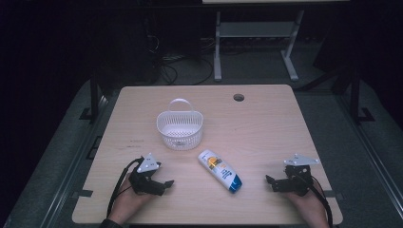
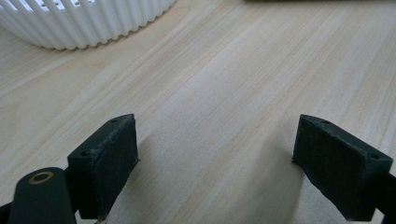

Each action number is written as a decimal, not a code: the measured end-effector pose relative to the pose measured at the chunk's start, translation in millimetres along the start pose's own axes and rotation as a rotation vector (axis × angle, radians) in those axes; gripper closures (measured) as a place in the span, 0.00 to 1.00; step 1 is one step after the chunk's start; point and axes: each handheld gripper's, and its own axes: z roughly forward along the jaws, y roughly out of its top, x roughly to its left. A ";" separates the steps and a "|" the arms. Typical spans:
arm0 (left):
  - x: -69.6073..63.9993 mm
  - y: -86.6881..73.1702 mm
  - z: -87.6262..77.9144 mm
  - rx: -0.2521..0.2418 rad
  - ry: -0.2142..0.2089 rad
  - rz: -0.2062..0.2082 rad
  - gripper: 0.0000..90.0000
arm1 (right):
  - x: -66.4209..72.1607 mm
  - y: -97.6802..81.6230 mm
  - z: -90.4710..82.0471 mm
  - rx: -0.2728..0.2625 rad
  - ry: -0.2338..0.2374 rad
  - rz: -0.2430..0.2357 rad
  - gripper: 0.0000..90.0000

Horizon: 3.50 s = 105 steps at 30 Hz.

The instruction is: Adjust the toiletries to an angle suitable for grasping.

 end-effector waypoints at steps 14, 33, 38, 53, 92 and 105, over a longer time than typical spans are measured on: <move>0.7 0.3 0.0 0.003 -0.002 0.005 0.14 | -1.4 4.0 -19.9 -0.008 0.036 0.038 0.41; 0.4 0.2 0.1 0.001 0.000 0.002 0.14 | 29.3 27.1 -30.8 -0.042 0.247 -0.044 0.97; 0.4 0.1 0.3 -0.001 -0.002 0.001 0.14 | 37.9 31.5 -31.9 -0.052 0.294 -0.064 0.99; 0.1 0.1 0.5 -0.005 -0.001 -0.003 0.14 | 72.1 51.0 -28.5 -0.069 0.389 -0.121 0.99; 0.1 0.0 -0.2 0.003 0.000 0.002 0.14 | 129.0 49.7 13.6 0.064 0.466 -0.240 0.99; -0.3 -0.2 -0.4 0.002 0.001 0.001 0.14 | 115.2 49.3 13.1 0.064 0.422 -0.221 0.99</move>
